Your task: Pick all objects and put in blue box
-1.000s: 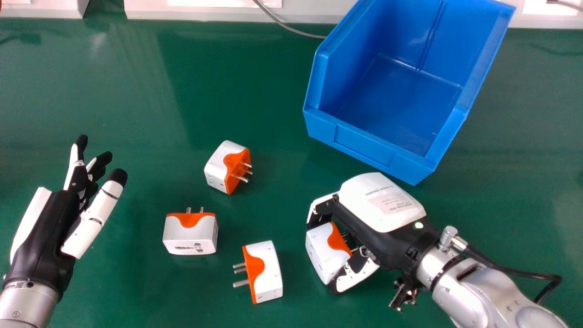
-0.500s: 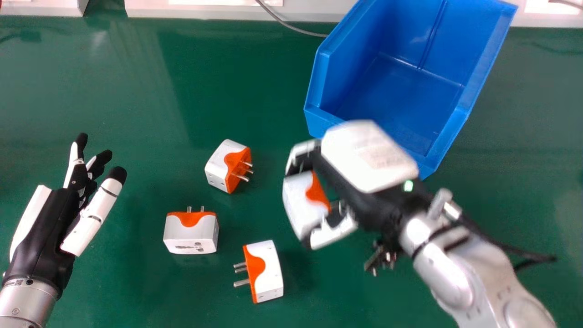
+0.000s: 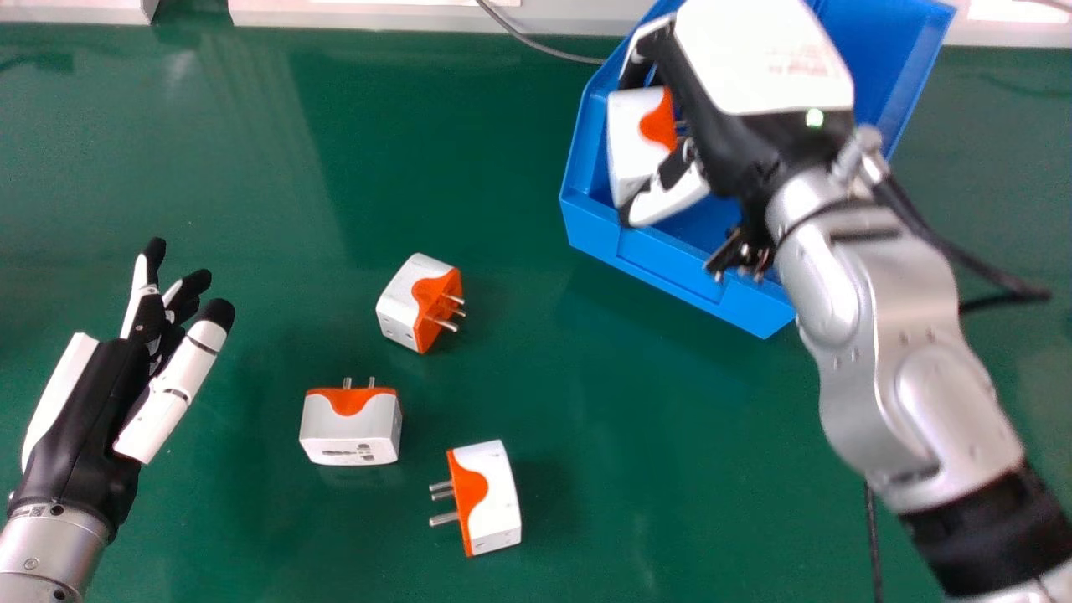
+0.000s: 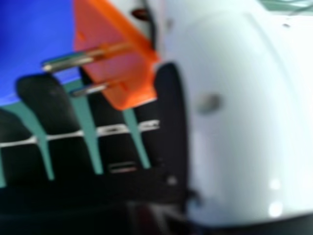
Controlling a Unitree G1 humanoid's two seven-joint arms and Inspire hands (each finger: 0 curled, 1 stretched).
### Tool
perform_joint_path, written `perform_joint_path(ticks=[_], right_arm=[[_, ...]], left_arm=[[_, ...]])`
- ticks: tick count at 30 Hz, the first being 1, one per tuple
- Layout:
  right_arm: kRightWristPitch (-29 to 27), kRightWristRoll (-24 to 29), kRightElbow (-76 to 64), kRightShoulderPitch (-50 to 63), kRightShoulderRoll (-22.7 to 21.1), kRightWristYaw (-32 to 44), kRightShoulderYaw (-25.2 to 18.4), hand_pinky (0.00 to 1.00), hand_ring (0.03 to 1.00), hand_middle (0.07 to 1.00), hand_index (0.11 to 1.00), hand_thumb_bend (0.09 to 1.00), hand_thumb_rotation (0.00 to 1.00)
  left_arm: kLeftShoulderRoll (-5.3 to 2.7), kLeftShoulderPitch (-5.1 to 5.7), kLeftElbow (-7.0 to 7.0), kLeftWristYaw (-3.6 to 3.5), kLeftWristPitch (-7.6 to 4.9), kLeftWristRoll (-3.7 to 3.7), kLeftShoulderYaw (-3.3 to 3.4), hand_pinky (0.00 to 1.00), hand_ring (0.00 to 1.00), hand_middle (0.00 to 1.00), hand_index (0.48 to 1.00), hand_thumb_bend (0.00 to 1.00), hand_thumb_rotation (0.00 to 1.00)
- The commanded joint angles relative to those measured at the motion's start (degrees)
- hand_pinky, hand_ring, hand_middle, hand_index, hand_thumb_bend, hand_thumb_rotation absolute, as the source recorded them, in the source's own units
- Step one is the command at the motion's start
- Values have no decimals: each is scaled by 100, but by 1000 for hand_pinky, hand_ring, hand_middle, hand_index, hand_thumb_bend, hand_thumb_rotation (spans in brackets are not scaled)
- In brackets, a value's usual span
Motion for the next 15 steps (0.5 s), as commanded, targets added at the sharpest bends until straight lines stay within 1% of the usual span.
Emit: perform_joint_path(ticks=[1,2,5,6,9,10,12,13,14,15], right_arm=[[160,-225,249,-515,-76,55,74,190,267,421,514,516,4],[356,-354,432,-673,-31,158,147,190,262,445,500,519,3],[1085,-570,1103,-1232,248,516,300,197,272,466,488,522,4],[1219,-582,1326,-1398,304,566,352,202,280,446,502,519,4],[1477,-566,1872,-1759,396,652,533,228,324,424,521,522,6],[1569,-554,2028,-1853,431,678,591,234,334,425,522,523,6],[1700,-574,2258,-1988,462,745,744,261,373,434,526,524,6],[1726,-560,2326,-2023,468,741,803,269,386,436,530,524,6],[1755,-553,2425,-2081,473,792,872,278,398,439,532,524,7],[1748,-517,2495,-2119,474,801,911,285,408,441,534,524,7]], left_arm=[[34,-4,-87,-15,-53,-103,55,997,981,969,933,414,843],[38,-3,-84,-17,-68,-105,51,999,983,971,934,416,843],[54,-13,-57,-21,-102,-104,49,998,980,969,932,436,844],[55,-13,-53,-24,-108,-107,49,999,980,969,931,442,845],[41,-5,-40,-6,-174,-103,49,993,978,969,931,428,850],[41,-5,-39,4,-175,-97,46,989,976,968,930,423,850],[38,-6,-33,-3,-179,-116,42,990,976,967,931,415,847],[41,-2,-37,-8,-184,-118,39,993,977,967,931,428,846],[50,2,-35,-5,-200,-101,34,997,980,969,932,442,844],[54,1,-28,-13,-211,-104,33,999,981,969,932,447,844]])
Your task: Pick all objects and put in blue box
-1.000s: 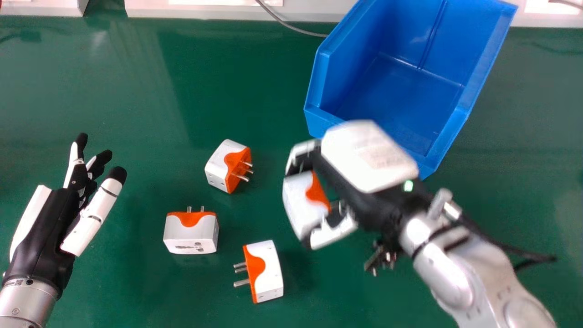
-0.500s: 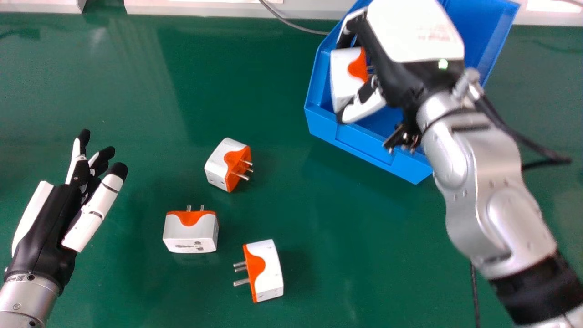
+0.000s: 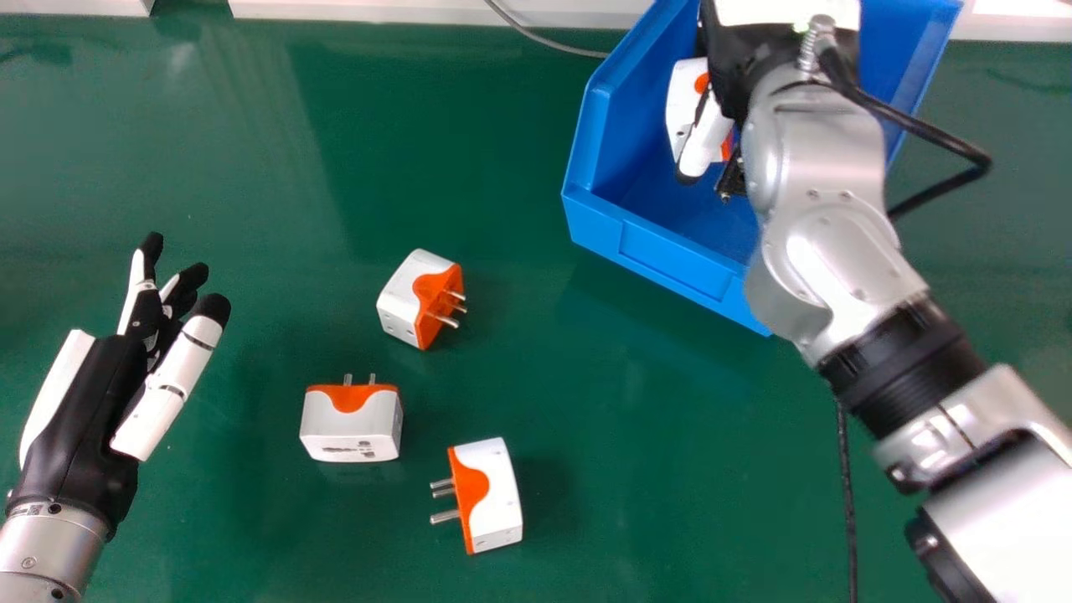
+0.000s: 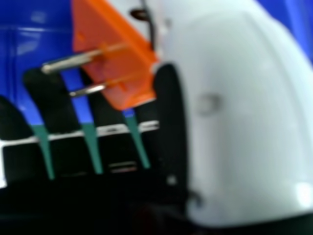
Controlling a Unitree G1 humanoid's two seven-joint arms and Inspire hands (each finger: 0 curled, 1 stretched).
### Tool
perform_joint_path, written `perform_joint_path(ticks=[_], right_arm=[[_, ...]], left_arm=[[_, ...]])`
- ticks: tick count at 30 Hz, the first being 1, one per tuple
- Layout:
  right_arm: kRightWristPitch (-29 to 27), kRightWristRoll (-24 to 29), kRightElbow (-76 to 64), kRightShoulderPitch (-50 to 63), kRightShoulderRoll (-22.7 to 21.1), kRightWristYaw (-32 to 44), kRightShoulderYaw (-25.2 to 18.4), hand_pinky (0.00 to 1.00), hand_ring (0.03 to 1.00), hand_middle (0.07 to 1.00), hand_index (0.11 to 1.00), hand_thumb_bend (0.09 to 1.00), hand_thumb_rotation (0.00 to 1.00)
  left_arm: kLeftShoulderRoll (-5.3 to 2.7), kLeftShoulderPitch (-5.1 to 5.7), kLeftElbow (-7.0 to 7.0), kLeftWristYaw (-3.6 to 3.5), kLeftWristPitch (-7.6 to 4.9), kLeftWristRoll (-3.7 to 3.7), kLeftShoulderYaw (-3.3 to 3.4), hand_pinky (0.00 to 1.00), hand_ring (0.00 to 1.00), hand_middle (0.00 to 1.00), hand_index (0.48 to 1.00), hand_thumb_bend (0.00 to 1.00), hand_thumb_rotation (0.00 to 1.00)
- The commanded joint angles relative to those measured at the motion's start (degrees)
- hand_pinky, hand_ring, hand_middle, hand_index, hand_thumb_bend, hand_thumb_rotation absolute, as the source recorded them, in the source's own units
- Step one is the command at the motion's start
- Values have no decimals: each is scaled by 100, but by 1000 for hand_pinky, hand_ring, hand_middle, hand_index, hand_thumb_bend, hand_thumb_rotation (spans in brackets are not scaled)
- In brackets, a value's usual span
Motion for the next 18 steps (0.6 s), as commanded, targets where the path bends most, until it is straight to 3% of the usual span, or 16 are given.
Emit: perform_joint_path(ticks=[1,2,4,8,10,11,13,14,15,16,18], right_arm=[[80,-26,54,-371,-21,1,33,281,399,455,518,526,7],[92,37,71,-396,-15,37,29,274,386,468,505,528,5],[36,183,-5,-362,-21,-30,-24,251,355,474,576,560,1],[-87,419,-392,-82,-32,-564,-184,185,264,470,538,572,0],[-196,488,-633,92,-94,-789,-215,195,274,472,499,538,2],[-212,497,-709,151,-122,-844,-202,222,310,452,522,525,7],[-149,484,-795,209,-125,-878,-174,266,361,455,499,508,115],[-88,434,-844,223,-123,-862,-142,312,430,540,576,570,302],[-59,362,-909,235,-149,-808,-81,344,481,595,638,598,394],[-34,358,-1004,259,-166,-726,-68,420,595,724,742,627,521],[-14,376,-1192,310,-219,-589,-45,557,731,845,841,645,579]], left_arm=[[44,8,-46,-5,-138,-33,32,999,982,970,932,449,843],[36,9,-51,-4,-138,-42,34,997,980,969,931,449,837],[31,25,-79,12,-118,-31,29,998,976,966,928,454,833],[14,29,-150,33,-3,-54,24,1000,977,967,930,458,836],[21,35,-191,45,25,-27,14,988,971,962,930,454,824],[9,20,-171,37,14,-51,17,994,974,964,932,453,833],[21,38,-194,82,-6,25,8,982,971,961,932,437,827],[20,50,-204,111,-30,60,6,974,968,957,928,436,830],[15,62,-235,129,-6,69,5,969,966,955,927,429,831],[1,61,-238,118,1,30,12,971,966,955,926,423,832],[10,69,-257,99,35,4,10,978,968,957,928,429,830]])
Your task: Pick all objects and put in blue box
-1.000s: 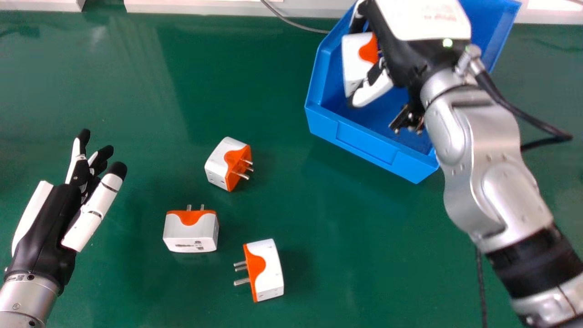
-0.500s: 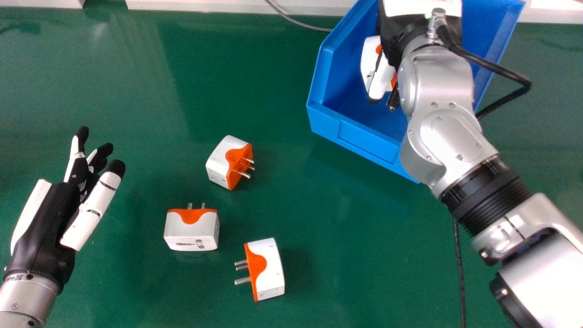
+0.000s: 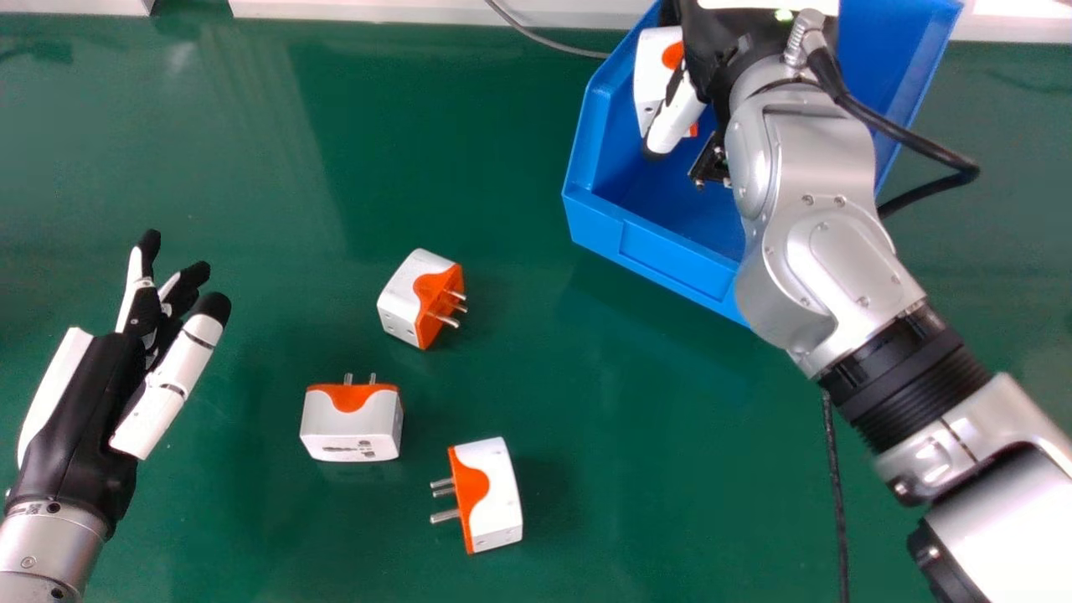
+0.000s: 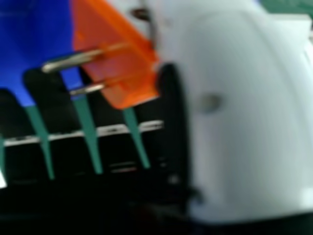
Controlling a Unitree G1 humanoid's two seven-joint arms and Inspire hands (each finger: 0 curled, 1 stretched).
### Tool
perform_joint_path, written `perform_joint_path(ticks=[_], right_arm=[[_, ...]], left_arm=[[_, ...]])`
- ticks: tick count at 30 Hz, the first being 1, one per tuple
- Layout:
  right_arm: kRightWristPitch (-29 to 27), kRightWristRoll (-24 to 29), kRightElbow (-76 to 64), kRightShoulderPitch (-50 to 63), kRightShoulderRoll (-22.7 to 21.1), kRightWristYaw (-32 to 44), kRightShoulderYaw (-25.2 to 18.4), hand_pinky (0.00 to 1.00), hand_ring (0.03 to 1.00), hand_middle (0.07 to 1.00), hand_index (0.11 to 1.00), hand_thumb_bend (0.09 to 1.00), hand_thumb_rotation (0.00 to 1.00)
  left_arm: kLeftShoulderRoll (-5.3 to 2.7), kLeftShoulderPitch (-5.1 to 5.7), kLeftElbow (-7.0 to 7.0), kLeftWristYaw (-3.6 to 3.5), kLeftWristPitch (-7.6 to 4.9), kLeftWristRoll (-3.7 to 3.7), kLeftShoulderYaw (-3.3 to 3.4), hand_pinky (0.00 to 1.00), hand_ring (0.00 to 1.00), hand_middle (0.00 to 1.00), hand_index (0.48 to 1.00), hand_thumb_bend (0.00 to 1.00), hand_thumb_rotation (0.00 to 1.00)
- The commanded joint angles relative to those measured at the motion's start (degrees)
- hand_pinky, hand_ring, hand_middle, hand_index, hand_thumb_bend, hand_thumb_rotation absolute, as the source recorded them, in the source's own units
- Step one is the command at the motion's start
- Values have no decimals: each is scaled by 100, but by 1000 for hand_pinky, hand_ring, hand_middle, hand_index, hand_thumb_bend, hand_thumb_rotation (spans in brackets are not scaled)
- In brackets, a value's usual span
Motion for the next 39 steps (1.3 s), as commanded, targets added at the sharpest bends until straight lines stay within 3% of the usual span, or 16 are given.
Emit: perform_joint_path(ticks=[1,3,6,8,11,16,19,24,29,33,37,39], right_arm=[[34,-108,-336,-44,-129,67,-20,622,790,891,880,641,603],[39,-80,-435,6,-137,53,-40,705,866,943,918,637,607],[69,-79,-485,59,-116,-53,-64,743,897,962,930,653,574],[115,-113,-477,65,-102,-95,-50,740,903,969,930,659,547],[165,-140,-523,82,-96,-136,-26,729,907,973,924,651,505],[189,-121,-585,114,-102,-172,-40,725,901,975,931,621,466],[223,-185,-639,127,-133,-159,-1,700,882,962,920,612,439],[297,-217,-1186,494,-169,-254,-42,683,855,943,895,598,418],[219,-384,-2497,1369,-306,6,-62,697,874,945,874,588,437],[23,-442,-3838,2486,-355,6,-49,718,883,944,886,576,455],[-487,-416,-4804,3658,-432,-160,36,704,867,931,890,536,531],[-874,-439,-5138,4237,-569,-243,97,704,879,935,895,536,562]], left_arm=[[29,20,-135,24,-26,4,11,984,971,961,929,433,831],[37,2,-110,21,-37,5,9,988,972,963,931,436,841],[34,-11,-109,65,-9,40,7,976,965,955,928,427,831],[36,-16,-85,49,-25,20,10,976,966,956,927,420,827],[61,-30,-70,-29,-27,-43,6,992,975,965,935,433,839],[70,-5,-117,10,-6,34,9,995,975,964,930,433,832],[61,13,-110,10,-41,28,18,994,974,964,930,441,844],[17,52,-236,29,110,-29,34,1000,977,966,930,439,840],[5,128,-356,25,153,-39,36,1000,979,966,930,445,835],[14,206,-462,95,164,66,18,997,977,965,929,436,832],[-34,241,-494,84,162,-22,22,978,969,960,929,412,825],[-27,269,-521,113,163,24,12,974,966,957,930,410,823]])
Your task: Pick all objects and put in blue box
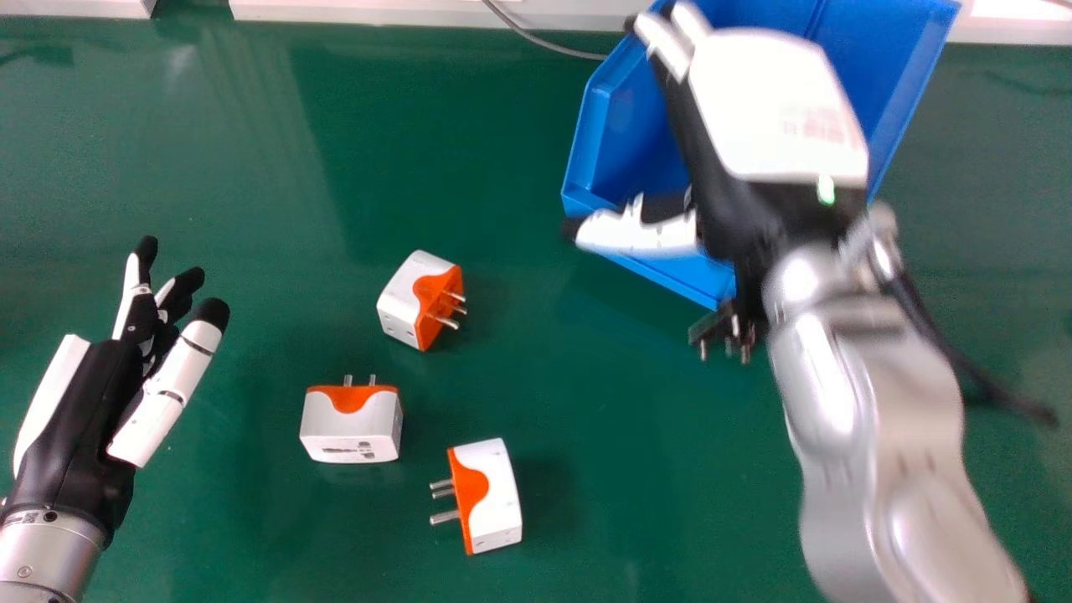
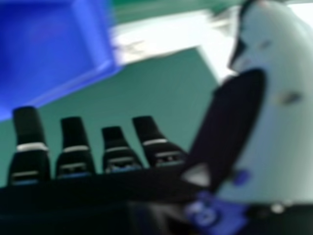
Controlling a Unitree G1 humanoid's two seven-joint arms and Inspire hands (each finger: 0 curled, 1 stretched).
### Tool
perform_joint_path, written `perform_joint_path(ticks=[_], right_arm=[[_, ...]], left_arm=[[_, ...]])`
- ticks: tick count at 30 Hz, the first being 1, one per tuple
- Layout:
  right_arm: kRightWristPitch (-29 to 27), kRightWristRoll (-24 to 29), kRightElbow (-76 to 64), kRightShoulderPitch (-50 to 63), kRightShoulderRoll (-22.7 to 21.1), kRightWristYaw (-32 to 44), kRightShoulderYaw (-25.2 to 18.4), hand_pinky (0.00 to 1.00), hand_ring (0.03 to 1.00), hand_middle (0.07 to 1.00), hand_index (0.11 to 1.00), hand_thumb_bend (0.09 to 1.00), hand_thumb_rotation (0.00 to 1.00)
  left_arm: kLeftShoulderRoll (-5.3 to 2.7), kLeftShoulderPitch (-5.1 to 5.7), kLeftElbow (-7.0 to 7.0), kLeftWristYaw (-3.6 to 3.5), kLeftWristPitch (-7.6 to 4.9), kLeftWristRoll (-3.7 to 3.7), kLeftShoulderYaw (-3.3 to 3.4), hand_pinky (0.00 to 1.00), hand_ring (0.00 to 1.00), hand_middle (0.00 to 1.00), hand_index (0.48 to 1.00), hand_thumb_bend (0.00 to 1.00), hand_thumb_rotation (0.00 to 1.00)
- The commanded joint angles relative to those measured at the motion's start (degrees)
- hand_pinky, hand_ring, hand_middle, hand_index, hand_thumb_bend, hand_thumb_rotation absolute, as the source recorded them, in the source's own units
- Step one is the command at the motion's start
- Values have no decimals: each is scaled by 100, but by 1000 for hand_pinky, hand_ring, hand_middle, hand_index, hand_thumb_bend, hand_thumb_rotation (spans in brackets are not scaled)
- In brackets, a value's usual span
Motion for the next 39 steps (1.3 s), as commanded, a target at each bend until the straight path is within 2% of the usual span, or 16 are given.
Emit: perform_joint_path(ticks=[1,5,8,12,14,16,19,21,23,25,28,33,34,35,37,39], right_arm=[[-520,-92,-505,571,-247,-265,60,697,881,937,898,539,591],[-1400,101,-740,1437,-545,-628,-6,727,900,953,923,540,666],[-1896,172,-746,1828,-666,-813,-79,728,889,939,913,542,676],[-2517,307,-533,2161,-748,-1129,-141,708,855,906,879,559,653],[-2838,429,-330,2257,-795,-1259,-137,713,855,902,877,550,672],[-3152,511,-101,2283,-834,-1410,-129,714,857,900,883,532,729],[-3480,602,244,2203,-789,-1484,-127,703,844,887,873,536,708],[-3579,601,422,2120,-746,-1382,-99,702,841,882,868,541,715],[-3669,559,600,2052,-700,-1399,-63,707,841,877,857,563,766],[-3751,504,790,1961,-648,-1452,-14,711,836,870,852,570,776],[-3828,427,1028,1795,-581,-1415,53,701,824,860,843,568,747],[-3841,270,1326,1522,-518,-1194,176,700,827,856,841,544,689],[-3838,222,1423,1451,-500,-1188,217,694,822,851,837,547,678],[-3819,158,1520,1374,-483,-1167,263,687,819,848,833,546,670],[-3815,62,1742,1238,-424,-1215,337,684,818,846,830,544,677],[-3825,22,1956,1118,-361,-1273,393,669,806,835,817,553,655]], left_arm=[[8,66,-159,58,-55,44,22,979,968,958,931,402,826],[-5,109,-188,78,-70,58,18,986,969,957,930,404,832],[-21,147,-233,107,-47,93,18,997,973,959,931,405,834],[-62,190,-286,135,-40,79,25,986,969,954,927,414,829],[-58,210,-320,156,1,112,19,988,969,955,927,422,831],[-58,224,-350,150,29,124,20,998,974,958,928,433,839],[-60,201,-288,129,-17,102,27,1000,978,961,931,414,845],[-64,222,-339,162,7,143,21,1000,977,961,931,410,845],[-64,253,-422,192,72,181,14,1000,978,960,929,415,848],[-72,259,-452,186,100,168,17,1000,981,964,931,422,852],[-76,244,-449,177,115,151,19,1000,980,964,931,406,849],[-74,236,-482,193,175,171,14,1000,983,966,932,402,843],[-83,231,-485,200,177,164,18,1000,982,965,931,401,842],[-79,230,-488,220,170,199,14,1000,979,962,929,404,834],[-74,208,-439,207,105,196,12,991,973,960,929,406,838],[-75,204,-458,215,134,198,8,992,973,959,928,404,836]])
